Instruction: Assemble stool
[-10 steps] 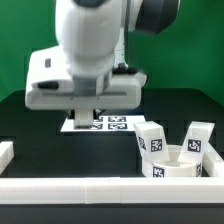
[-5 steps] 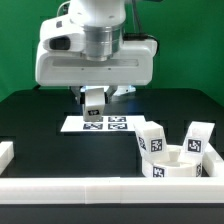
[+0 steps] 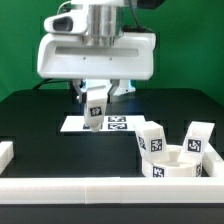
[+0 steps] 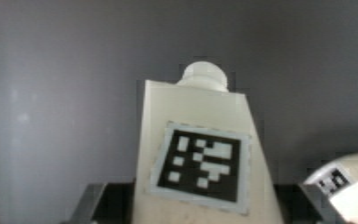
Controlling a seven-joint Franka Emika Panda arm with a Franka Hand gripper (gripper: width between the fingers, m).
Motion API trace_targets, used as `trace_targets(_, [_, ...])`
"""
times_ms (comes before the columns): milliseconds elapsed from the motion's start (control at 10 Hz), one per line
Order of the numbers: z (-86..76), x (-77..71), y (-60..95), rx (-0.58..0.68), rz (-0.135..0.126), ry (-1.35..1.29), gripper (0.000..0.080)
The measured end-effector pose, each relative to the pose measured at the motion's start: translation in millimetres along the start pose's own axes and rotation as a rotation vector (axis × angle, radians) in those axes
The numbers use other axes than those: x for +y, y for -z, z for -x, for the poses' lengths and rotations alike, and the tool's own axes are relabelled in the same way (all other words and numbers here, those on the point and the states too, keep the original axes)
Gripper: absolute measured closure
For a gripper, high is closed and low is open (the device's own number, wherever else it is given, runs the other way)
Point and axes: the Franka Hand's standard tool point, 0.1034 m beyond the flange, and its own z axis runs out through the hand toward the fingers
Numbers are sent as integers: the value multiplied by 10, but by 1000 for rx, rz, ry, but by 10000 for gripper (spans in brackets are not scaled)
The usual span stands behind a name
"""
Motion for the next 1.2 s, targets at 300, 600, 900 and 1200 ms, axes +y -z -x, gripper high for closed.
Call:
trace_targets(300, [-141,-398,62,93,20,56,473])
trace_targets(600, [-143,-452,45,94,15,65,473])
trace_targets(900, [-263,-662,148,119,17,95,473])
trace_targets(1200, [-310,-1019,120,126,7,133,473])
